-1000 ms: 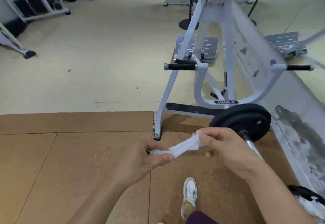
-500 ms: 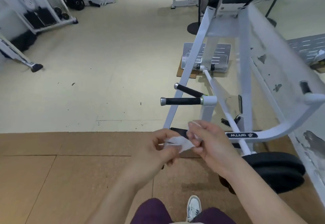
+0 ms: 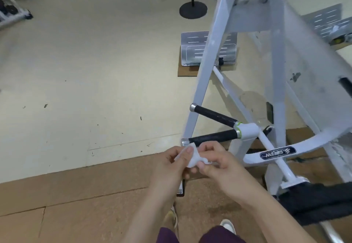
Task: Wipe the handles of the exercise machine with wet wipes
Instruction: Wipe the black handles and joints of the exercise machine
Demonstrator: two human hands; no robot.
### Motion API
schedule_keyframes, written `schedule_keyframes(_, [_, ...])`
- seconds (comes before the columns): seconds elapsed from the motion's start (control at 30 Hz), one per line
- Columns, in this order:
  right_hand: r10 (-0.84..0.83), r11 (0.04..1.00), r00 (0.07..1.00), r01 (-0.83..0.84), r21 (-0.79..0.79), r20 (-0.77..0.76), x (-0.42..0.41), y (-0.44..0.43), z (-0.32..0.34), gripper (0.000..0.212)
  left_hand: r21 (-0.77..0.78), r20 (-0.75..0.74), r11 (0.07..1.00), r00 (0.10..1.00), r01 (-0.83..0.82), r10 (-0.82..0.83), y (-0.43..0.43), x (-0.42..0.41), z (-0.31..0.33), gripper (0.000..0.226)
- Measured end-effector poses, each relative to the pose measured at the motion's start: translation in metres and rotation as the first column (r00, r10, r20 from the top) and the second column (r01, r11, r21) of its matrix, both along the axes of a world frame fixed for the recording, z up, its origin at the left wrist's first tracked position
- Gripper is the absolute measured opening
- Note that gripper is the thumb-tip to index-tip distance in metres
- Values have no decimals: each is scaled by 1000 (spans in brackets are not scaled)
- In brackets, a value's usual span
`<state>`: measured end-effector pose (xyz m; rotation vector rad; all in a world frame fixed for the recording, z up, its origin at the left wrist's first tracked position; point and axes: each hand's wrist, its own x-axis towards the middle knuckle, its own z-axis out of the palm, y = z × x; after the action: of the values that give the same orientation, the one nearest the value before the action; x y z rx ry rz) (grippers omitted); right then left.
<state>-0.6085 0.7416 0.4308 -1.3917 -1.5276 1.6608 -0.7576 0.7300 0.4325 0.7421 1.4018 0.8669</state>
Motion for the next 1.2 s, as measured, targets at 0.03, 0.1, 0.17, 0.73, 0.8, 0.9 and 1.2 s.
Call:
schedule_keyframes(0.03, [-48,999,999,48,-22,-4,-9,7,-5,24,-21,42,1000,999,7,-6,12,-9,-6,33])
schedule_keyframes(0.1, [-115,991,993,115,-61,13,-25,19,-14,25,-63,100,998,995,23,-16,33,-25,-18,34])
schedule_keyframes(0.17, [-124,988,990,129,-83,59,-35,24,-21,23,-104,109,994,993,44,-32,46,-36,-27,33])
schedule_keyframes(0.73, [-768,638,640,759,-130,-34,-68,26,-96,34,189,-356,918,896,347,-266,50,-30,-120,45])
schedule_keyframes(0.8, [-732,682,672,719,135,116,-69,35,-109,32,283,-497,847,824,449,-270,50,-33,-130,51])
schedule_keyframes(0.9, [-625,749,681,384,540,382,-69,44,-131,24,325,-618,814,760,481,-202,63,-41,-145,35])
schedule_keyframes(1.2, [-599,724,592,111,681,540,-43,71,-148,25,275,-611,804,741,528,-278,79,-50,-158,42])
